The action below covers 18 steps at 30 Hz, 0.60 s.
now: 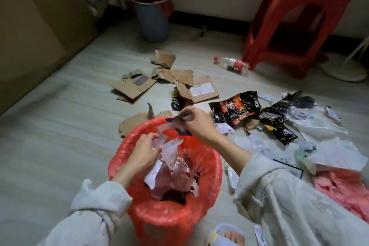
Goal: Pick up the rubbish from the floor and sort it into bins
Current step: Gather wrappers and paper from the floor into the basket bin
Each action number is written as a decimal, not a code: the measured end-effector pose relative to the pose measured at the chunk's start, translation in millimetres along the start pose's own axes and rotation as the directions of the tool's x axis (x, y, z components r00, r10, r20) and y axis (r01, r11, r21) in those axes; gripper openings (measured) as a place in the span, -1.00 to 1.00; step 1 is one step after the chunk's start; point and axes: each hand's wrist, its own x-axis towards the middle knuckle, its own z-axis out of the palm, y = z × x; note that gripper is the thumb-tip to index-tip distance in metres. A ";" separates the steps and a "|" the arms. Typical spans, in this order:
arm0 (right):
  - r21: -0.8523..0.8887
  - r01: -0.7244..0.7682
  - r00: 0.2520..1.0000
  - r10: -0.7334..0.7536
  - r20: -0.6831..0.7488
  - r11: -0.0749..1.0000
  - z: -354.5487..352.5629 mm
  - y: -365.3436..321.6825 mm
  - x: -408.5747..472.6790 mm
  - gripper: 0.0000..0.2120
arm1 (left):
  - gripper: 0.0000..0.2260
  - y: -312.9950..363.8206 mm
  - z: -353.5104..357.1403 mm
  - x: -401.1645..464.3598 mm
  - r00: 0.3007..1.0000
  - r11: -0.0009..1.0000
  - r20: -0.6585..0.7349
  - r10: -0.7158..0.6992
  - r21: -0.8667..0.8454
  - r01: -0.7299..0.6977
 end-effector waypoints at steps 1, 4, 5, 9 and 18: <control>-0.048 -0.005 0.997 0.008 0.079 0.999 6.7 6.1 0.6 -0.77 | -0.69 -4.2 -1.4 0.9 1.000 1.000 0.006 -0.007 -0.007 0.007; -0.194 0.045 0.972 0.001 0.235 0.980 17.7 19.1 0.5 -0.61 | -0.69 -6.0 -14.7 6.4 0.997 0.999 -0.078 -0.024 -0.023 0.022; -0.236 0.056 0.969 0.004 0.247 0.970 19.7 22.0 1.3 -0.55 | -0.69 -4.8 -18.9 8.1 0.995 0.999 -0.092 -0.024 -0.024 0.022; -0.316 0.087 0.984 -0.033 0.173 0.945 17.9 25.5 -3.9 -0.48 | -0.71 6.0 -28.6 7.3 0.985 0.998 -0.170 -0.023 -0.068 0.011; -0.690 0.516 0.830 -0.098 0.549 0.508 11.7 30.8 -36.6 -0.72 | -0.74 4.8 -20.2 -16.6 0.999 0.992 -0.021 0.039 -0.119 -0.041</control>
